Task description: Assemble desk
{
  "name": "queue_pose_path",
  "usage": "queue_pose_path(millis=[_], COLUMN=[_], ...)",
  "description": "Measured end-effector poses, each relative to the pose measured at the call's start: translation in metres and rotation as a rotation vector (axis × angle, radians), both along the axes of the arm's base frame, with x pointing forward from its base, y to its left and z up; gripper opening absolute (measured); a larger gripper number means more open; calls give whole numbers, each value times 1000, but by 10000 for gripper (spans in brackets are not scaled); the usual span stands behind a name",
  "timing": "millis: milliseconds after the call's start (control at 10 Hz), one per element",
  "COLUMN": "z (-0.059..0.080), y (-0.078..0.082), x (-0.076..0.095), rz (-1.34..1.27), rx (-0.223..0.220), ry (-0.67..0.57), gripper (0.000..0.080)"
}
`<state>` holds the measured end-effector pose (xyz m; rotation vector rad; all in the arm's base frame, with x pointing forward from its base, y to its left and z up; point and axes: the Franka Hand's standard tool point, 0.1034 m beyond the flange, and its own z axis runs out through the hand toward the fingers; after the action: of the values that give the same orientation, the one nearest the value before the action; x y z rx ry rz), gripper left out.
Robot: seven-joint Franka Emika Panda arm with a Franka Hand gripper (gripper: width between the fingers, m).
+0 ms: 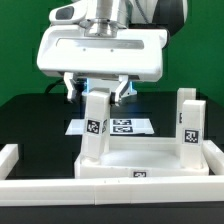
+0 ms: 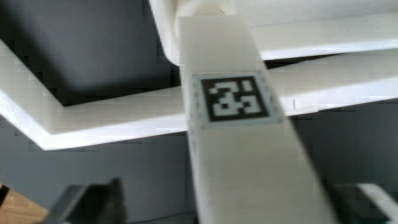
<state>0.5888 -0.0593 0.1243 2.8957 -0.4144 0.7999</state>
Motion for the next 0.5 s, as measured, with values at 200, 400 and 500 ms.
queue_pose_path(millis=[200, 400, 500], z=[0, 0, 0], y=[0, 0, 0], x=[0, 0, 0], rz=[0, 0, 0], rx=[0, 0, 0], ry=[0, 0, 0], gripper=[642, 648, 648])
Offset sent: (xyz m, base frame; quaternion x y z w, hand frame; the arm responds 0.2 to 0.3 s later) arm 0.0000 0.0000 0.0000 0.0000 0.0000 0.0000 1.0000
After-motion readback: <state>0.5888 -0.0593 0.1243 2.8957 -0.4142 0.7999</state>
